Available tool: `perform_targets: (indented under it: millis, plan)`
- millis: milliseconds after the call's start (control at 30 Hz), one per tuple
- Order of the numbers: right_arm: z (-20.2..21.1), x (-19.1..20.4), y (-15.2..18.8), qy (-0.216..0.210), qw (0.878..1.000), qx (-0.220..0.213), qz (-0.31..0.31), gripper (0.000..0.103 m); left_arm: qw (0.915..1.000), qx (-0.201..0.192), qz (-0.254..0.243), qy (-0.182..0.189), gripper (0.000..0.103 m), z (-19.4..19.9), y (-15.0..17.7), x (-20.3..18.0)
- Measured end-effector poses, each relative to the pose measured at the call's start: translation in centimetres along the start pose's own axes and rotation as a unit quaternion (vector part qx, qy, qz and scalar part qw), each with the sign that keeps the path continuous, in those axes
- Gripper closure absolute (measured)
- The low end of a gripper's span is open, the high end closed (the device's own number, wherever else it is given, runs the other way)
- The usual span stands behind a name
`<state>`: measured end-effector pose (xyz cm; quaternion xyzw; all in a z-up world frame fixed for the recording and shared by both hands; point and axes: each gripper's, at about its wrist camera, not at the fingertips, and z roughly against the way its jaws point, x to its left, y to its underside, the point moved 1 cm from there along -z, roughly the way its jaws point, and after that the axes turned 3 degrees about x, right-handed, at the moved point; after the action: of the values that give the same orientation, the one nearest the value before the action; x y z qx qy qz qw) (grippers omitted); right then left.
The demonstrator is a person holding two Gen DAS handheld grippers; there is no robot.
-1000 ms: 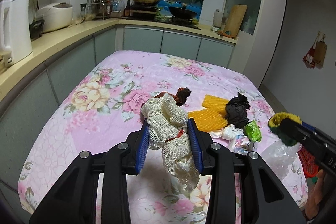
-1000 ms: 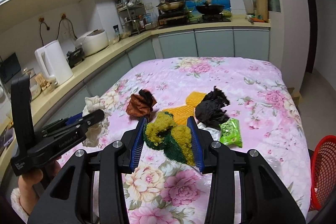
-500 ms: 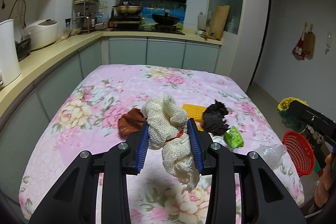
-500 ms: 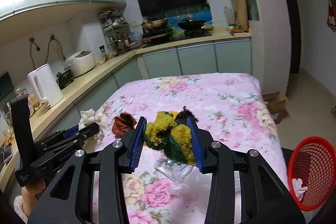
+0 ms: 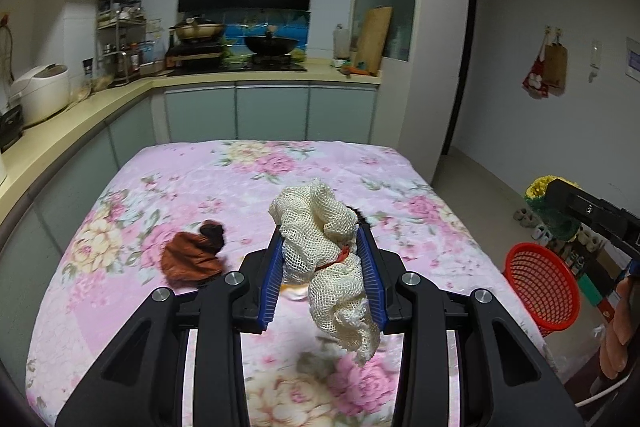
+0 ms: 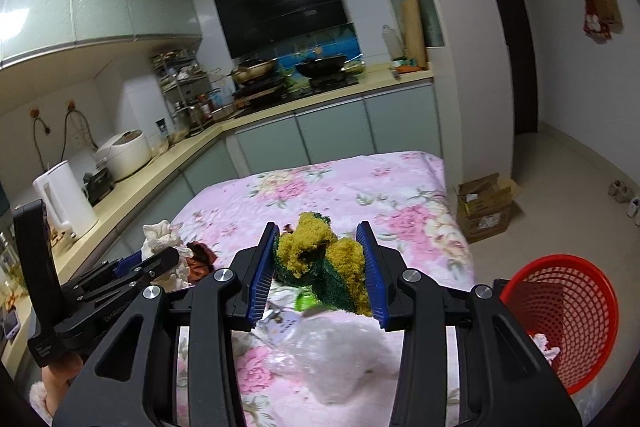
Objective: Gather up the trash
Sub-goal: 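Carry the mesh bag and scrubber in both tools over the red basket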
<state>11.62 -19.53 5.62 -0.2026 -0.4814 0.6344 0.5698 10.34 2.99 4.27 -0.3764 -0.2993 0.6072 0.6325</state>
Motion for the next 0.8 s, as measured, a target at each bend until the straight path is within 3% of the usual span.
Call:
perform_targets:
  millis: [400, 800]
  plan:
    - [2.1, -4.4, 0.0, 0.051, 0.998, -0.017, -0.030, 0.064, 0.9981, 0.006, -0.036, 0.051, 0.069, -1.3, -0.6, -5.2]
    - [4.5, -9.6, 0.6, 0.113, 0.991, -0.027, -0.070, 0.063, 0.9887, 0.016, -0.086, 0.122, 0.069, -3.3, -0.9, -12.4]
